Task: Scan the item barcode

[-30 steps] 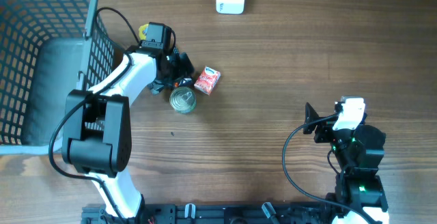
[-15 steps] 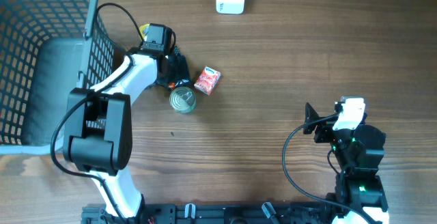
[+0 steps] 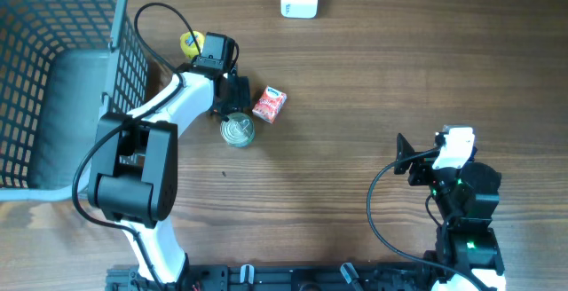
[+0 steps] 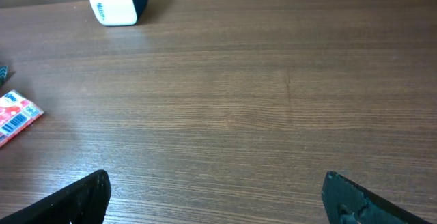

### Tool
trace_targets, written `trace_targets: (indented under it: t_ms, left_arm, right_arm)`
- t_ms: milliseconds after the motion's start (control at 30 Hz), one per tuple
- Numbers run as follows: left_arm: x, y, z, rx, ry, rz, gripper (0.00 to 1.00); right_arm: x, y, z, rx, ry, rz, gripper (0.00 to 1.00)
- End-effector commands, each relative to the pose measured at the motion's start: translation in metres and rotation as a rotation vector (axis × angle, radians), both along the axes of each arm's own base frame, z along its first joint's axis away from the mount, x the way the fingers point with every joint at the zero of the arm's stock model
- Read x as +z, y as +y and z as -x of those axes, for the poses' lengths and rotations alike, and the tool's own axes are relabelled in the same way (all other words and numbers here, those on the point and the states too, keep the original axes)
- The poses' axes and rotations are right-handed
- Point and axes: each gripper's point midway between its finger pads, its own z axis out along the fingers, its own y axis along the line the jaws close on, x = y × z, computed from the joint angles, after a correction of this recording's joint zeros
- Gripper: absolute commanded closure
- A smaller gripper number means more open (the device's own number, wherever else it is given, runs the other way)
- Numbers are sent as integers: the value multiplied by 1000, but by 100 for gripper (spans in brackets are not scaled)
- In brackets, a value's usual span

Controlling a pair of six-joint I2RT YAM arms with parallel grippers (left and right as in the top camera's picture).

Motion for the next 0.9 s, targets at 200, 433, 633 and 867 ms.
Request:
trace_targets:
  t_ms: [200,433,633,867]
  left_arm:
    - [-30,2,10,58,61,15,0]
    - [-43,-9,18,65,111,79,30]
    - [-43,-9,18,65,111,79,53]
    - [-43,-9,18,65,111,79,74]
  right_arm:
    - [10,-1,-3,-1,-24,3,0]
    - [10,-1,-3,-1,-23,3,0]
    - [10,-1,-3,-1,-24,3,0]
    - [10,-1,-3,-1,-23,3,0]
